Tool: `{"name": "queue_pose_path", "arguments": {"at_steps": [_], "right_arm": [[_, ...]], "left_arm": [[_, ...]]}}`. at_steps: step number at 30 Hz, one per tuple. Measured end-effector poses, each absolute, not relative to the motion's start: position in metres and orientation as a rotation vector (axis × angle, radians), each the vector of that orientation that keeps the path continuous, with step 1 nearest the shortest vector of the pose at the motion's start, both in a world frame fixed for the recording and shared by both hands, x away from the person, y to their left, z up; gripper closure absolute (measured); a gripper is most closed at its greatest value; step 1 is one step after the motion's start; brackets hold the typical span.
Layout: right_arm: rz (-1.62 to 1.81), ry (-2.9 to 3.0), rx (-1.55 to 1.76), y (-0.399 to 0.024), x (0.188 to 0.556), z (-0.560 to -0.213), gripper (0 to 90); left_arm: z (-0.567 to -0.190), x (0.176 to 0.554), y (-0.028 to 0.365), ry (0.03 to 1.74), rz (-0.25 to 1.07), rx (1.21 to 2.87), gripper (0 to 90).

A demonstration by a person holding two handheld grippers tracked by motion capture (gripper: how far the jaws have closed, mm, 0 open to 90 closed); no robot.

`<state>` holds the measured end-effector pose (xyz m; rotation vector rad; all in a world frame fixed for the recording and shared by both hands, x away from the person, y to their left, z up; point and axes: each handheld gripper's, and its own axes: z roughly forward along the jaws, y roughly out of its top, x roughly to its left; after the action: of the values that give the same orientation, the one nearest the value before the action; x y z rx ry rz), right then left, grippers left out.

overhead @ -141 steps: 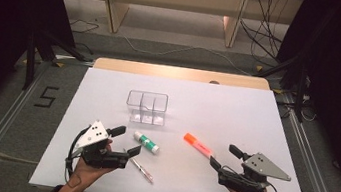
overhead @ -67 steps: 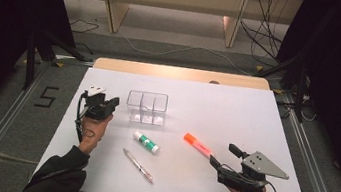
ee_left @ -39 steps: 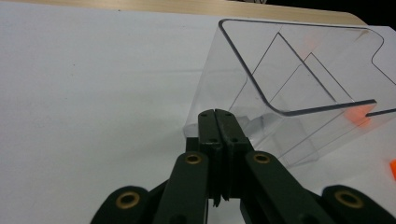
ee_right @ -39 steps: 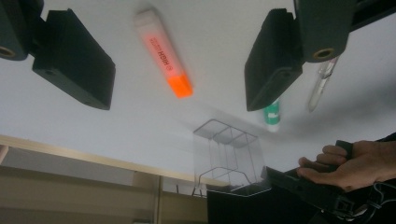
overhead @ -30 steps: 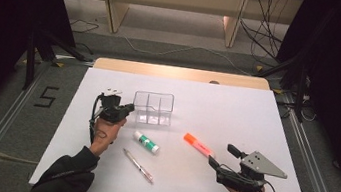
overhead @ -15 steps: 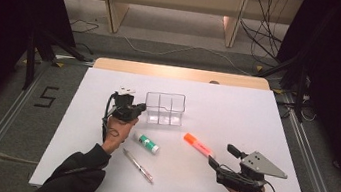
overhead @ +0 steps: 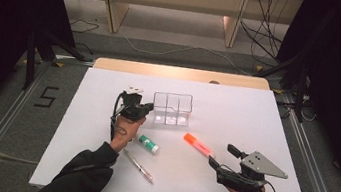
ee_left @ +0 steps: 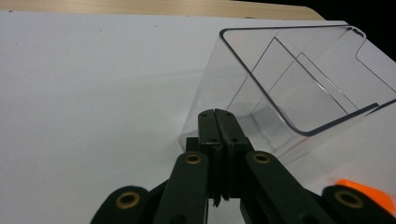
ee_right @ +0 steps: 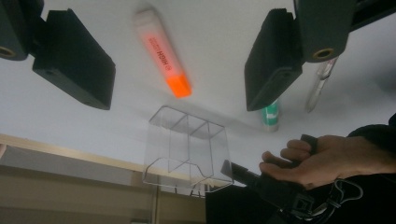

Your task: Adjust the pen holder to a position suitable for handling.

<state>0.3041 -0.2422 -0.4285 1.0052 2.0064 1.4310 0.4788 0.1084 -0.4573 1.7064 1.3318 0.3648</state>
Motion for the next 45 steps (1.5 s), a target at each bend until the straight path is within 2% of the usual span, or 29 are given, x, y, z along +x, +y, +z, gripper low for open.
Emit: {"name": "queue_pose_path", "arguments": {"at_steps": [18,23,25,38,45], "right_arm": [[1.433,2.009,1.001,-0.242,0.304,-0.429,25.6],[1.432,2.009,1.0,-0.242,0.304,-0.429,25.6],[1.434,2.009,1.004,-0.242,0.304,-0.429,25.6],[1.423,2.019,1.008,-0.241,0.304,-0.429,25.6],[1.422,2.02,1.011,-0.241,0.304,-0.429,25.6]], "left_arm": [[-0.458,0.483,0.098,1.315,0.356,1.711,89.1],[-0.454,0.481,0.104,1.317,0.39,1.704,79.5],[-0.451,0.48,0.108,1.311,0.409,1.714,72.7],[-0.43,0.458,0.134,1.319,0.406,1.668,43.1],[-0.421,0.439,0.136,1.27,0.392,1.692,35.4]]}}
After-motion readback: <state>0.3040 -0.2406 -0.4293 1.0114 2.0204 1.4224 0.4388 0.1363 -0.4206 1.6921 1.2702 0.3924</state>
